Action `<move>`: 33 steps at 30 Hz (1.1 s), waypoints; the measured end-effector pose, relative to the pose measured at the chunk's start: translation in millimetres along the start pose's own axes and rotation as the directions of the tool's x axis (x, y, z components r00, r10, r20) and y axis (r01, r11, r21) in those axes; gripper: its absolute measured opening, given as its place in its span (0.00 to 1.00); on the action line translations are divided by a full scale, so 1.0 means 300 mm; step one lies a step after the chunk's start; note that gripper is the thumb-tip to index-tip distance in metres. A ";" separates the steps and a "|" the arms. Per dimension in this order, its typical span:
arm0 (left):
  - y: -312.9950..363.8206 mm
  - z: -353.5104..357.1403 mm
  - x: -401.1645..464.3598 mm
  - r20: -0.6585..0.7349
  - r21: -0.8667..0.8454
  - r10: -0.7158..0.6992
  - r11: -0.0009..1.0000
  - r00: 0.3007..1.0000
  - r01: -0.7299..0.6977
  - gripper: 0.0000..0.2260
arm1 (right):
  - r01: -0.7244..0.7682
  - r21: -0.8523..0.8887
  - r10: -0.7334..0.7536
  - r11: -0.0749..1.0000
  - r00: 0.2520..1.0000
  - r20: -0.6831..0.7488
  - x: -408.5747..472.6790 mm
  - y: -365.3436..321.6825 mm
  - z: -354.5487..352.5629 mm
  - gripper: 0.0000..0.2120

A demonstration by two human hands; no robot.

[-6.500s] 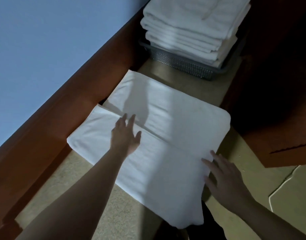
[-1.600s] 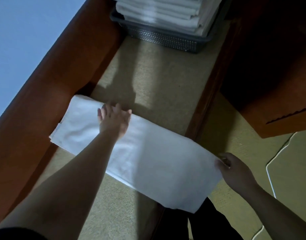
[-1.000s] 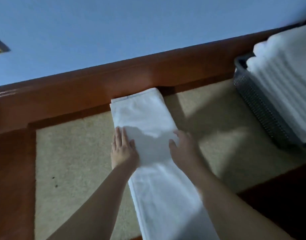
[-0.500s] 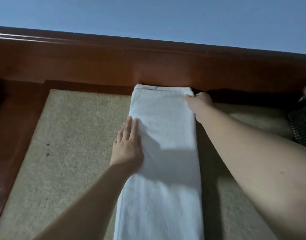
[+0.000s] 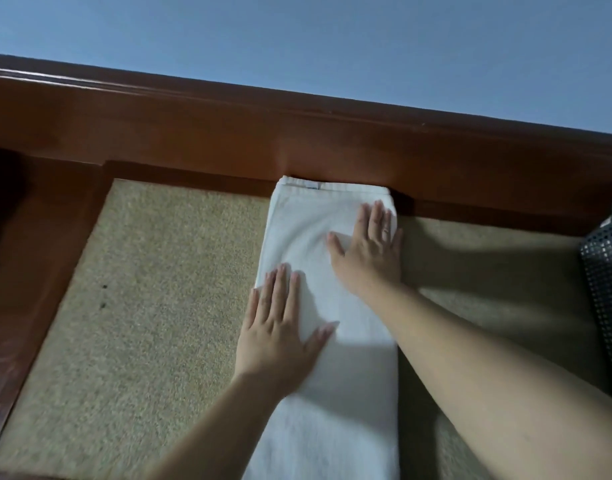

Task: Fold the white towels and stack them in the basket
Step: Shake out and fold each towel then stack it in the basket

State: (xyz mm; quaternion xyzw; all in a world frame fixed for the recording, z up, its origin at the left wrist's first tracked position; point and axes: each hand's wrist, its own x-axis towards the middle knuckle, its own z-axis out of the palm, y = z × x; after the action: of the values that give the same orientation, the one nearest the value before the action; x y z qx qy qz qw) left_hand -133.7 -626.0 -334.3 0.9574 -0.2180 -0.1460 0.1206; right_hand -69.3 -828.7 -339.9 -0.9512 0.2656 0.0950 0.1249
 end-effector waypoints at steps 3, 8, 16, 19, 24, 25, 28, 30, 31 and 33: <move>-0.013 0.012 0.013 0.029 0.046 -0.015 0.999 0.999 0.013 0.47 | -0.011 -0.027 0.013 1.000 0.998 0.062 0.015 -0.013 -0.004 0.43; 0.019 -0.015 -0.095 0.050 0.030 -0.020 0.999 0.999 0.019 0.42 | 0.024 -0.100 0.003 0.995 0.967 0.256 -0.043 -0.018 -0.102 0.44; -0.024 0.153 -0.601 -0.027 0.008 0.016 1.000 1.000 -0.016 0.34 | 0.196 -0.008 -0.196 0.981 0.980 0.027 -0.756 0.079 0.129 0.37; -0.063 0.168 -0.714 -0.031 0.025 0.069 0.997 0.997 -0.068 0.34 | 0.176 -0.020 -0.177 0.984 0.984 -0.007 -1.004 0.141 0.211 0.36; -0.094 0.189 -0.753 -0.011 0.038 0.110 0.993 0.994 -0.110 0.35 | 0.173 -0.024 -0.173 0.985 0.985 -0.009 -1.119 0.165 0.280 0.37; -0.092 0.179 -0.747 0.037 0.059 0.094 0.994 0.995 -0.096 0.36 | 0.161 -0.018 -0.161 0.987 0.986 0.038 -1.105 0.160 0.272 0.37; -0.073 0.130 -0.755 0.189 0.098 0.052 0.993 0.981 -0.071 0.35 | 0.143 -0.008 -0.139 0.990 0.971 0.194 -1.110 0.163 0.220 0.37; -0.076 0.099 -0.791 0.204 0.055 0.031 0.998 0.979 -0.043 0.35 | 0.132 0.091 -0.146 0.987 0.975 0.169 -1.177 0.172 0.183 0.36; -0.084 0.090 -0.826 0.158 0.008 0.026 1.000 0.987 -0.027 0.34 | 0.101 0.175 -0.121 0.979 0.986 0.111 -1.234 0.183 0.170 0.34; -0.104 0.095 -0.918 -0.059 -0.132 -0.027 0.991 0.998 0.019 0.24 | 0.014 0.362 0.011 0.932 0.998 -0.066 -1.377 0.216 0.185 0.24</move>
State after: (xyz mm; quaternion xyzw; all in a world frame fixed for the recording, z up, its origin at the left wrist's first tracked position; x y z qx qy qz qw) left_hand -368.9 -478.8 -307.3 0.9539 -0.1928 -0.1323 0.1884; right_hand -457.2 -667.4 -302.7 -0.9147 0.2819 0.0122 0.2893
